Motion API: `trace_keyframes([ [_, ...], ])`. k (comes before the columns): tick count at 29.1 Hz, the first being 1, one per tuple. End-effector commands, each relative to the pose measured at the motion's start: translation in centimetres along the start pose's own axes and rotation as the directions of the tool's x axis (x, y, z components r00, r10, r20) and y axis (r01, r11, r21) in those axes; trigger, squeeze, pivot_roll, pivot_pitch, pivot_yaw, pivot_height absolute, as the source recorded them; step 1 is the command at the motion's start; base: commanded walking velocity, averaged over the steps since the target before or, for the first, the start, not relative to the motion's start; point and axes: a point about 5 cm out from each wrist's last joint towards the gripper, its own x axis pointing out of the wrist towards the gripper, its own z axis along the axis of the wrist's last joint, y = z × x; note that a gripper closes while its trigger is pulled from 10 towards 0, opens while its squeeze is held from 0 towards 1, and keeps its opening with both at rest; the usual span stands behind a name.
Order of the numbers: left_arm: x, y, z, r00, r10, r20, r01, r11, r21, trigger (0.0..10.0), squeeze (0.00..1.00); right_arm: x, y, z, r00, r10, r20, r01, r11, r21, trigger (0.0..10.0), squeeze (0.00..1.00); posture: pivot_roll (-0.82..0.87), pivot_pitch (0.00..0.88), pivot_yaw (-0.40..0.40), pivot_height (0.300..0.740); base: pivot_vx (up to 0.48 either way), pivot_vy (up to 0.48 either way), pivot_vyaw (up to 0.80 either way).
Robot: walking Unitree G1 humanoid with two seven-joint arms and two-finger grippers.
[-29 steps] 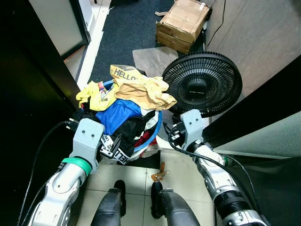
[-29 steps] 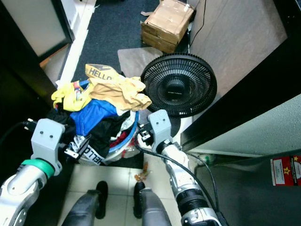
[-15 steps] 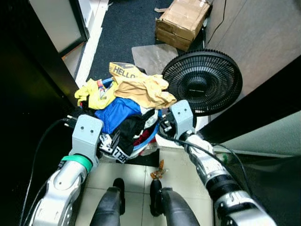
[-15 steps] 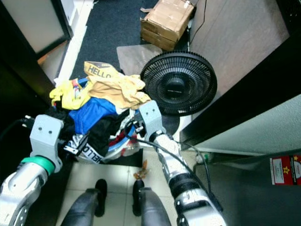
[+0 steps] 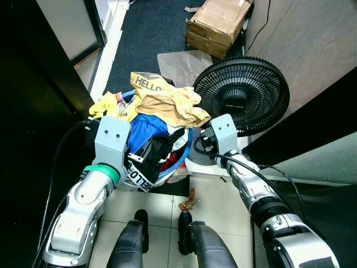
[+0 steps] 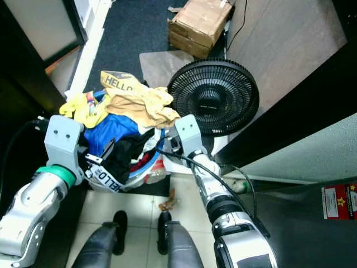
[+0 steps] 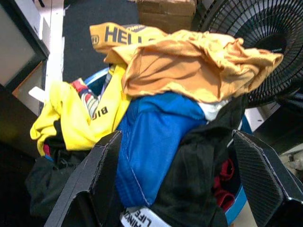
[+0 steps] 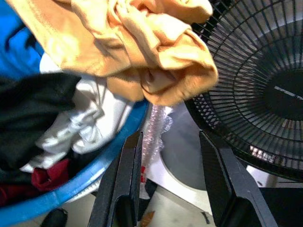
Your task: Clothes washing
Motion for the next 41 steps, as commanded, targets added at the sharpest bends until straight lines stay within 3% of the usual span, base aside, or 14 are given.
trace_keyframes([
  [1, -0.5, -0.1, -1.1, 0.999, 0.002, -0.054, -0.002, 1.000, -0.014, 10.0, 0.00, 0.2, 0.9, -0.1, 1.000, 0.010, 0.008, -0.010, 0.999, 0.042, 10.0, 0.00, 0.06, 0.415, -0.027, 0.740, 0.000, 0.000, 0.00],
  [10, -0.8, 0.2, -1.1, 0.998, 0.021, -0.062, -0.022, 1.000, -0.013, 10.0, 0.00, 1.6, 1.0, 4.9, 0.978, -0.039, 0.206, 0.023, 0.996, 0.084, 10.0, 0.00, 0.07, 0.413, -0.035, 0.740, 0.000, 0.000, 0.00],
  [15, -0.8, 0.3, -1.1, 0.998, 0.024, -0.062, -0.025, 1.000, -0.013, 10.0, 0.00, 1.7, 1.3, 5.4, 0.974, -0.022, 0.225, 0.005, 0.997, 0.076, 10.0, 0.00, 0.07, 0.414, -0.038, 0.740, 0.000, 0.000, 0.00],
  [19, -0.8, 0.3, -1.1, 0.998, 0.028, -0.065, -0.029, 0.999, -0.016, 10.0, 0.00, 1.9, 2.5, 6.2, 0.964, 0.014, 0.266, -0.033, 0.997, 0.065, 10.0, 0.00, 0.08, 0.419, -0.033, 0.740, 0.000, 0.000, 0.00],
  [20, -0.9, 0.2, -1.1, 0.997, 0.027, -0.068, -0.028, 0.999, -0.017, 10.0, 0.00, 2.2, 3.6, 7.0, 0.958, 0.039, 0.285, -0.055, 0.997, 0.049, 10.0, 0.00, 0.09, 0.423, -0.030, 0.740, 0.000, 0.000, 0.00],
  [31, -2.1, 0.5, -1.0, 0.995, 0.053, -0.084, -0.055, 0.998, -0.017, 10.0, 0.00, 2.2, 4.9, 5.0, 0.972, 0.102, 0.210, -0.108, 0.994, 0.020, 10.0, 0.00, 0.11, 0.463, -0.048, 0.740, 0.000, 0.000, 0.00],
  [37, -2.4, 0.2, -1.1, 0.994, 0.055, -0.091, -0.057, 0.998, -0.023, 10.0, 0.00, 2.2, 4.1, 4.4, 0.983, 0.072, 0.169, -0.073, 0.997, -0.003, 10.0, 0.00, 0.11, 0.472, -0.051, 0.740, 0.000, 0.000, 0.00],
  [38, -2.3, 0.2, -1.0, 0.994, 0.055, -0.092, -0.057, 0.998, -0.024, 10.0, 0.00, 2.2, 2.9, 4.3, 0.988, 0.032, 0.150, -0.032, 0.999, -0.006, 10.0, 0.00, 0.11, 0.475, -0.049, 0.740, 0.000, 0.000, 0.00],
  [41, -2.4, 0.2, -1.0, 0.994, 0.055, -0.093, -0.057, 0.998, -0.026, 10.0, 0.00, 2.2, 2.1, 4.4, 0.990, 0.006, 0.143, -0.006, 1.000, -0.006, 10.0, 0.00, 0.11, 0.476, -0.047, 0.740, 0.000, 0.000, 0.00],
])
